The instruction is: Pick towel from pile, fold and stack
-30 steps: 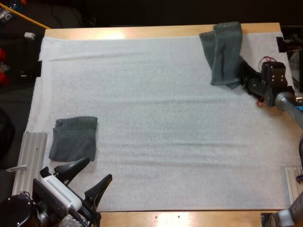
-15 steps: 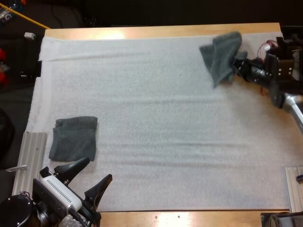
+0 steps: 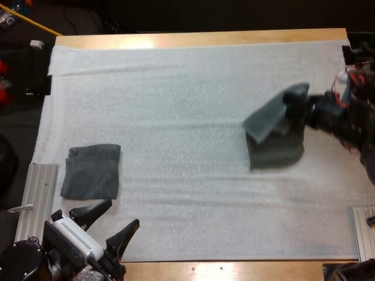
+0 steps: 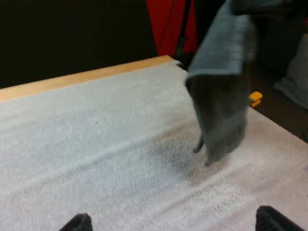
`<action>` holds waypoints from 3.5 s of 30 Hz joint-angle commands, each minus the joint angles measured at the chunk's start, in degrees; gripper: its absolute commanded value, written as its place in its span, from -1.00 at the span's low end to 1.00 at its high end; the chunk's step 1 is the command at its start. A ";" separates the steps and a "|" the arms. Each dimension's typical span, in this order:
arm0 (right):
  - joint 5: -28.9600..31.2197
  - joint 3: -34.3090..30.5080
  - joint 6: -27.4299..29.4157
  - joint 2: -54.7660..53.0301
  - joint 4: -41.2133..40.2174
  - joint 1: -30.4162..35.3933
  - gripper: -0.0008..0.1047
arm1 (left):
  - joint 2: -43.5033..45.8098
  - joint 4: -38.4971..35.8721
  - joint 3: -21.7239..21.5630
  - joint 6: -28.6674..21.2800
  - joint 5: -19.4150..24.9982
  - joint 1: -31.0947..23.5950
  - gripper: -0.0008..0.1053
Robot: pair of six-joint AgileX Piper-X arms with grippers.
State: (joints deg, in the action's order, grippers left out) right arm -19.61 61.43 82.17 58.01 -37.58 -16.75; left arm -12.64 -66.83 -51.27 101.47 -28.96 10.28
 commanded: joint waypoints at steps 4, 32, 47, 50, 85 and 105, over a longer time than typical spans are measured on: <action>0.16 0.45 -0.40 -5.17 -9.52 -5.43 -0.99 | -0.23 -1.14 0.05 0.01 -0.46 0.21 0.24; 8.61 0.45 -7.67 6.88 -8.10 -24.29 0.44 | -0.23 -2.71 0.05 0.01 -4.75 0.21 0.24; 16.40 0.21 -1.72 4.74 -24.41 -24.46 0.21 | -0.23 -2.71 0.05 0.01 -4.75 0.21 0.24; 16.42 -0.05 -0.86 4.74 -27.34 -24.60 0.21 | -0.23 -2.71 0.05 0.01 -4.75 0.21 0.24; 19.61 -21.75 -14.61 21.75 -2.70 -24.60 -0.13 | -0.23 -2.74 0.05 0.01 -4.75 0.21 0.24; 19.61 -12.22 -8.43 14.04 -11.04 -24.60 -0.99 | -0.23 -2.74 0.05 0.01 -4.75 0.21 0.24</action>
State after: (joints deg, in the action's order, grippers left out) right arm 0.00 48.96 73.08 72.71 -48.15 -41.24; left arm -12.64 -69.31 -51.27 101.47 -32.95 10.28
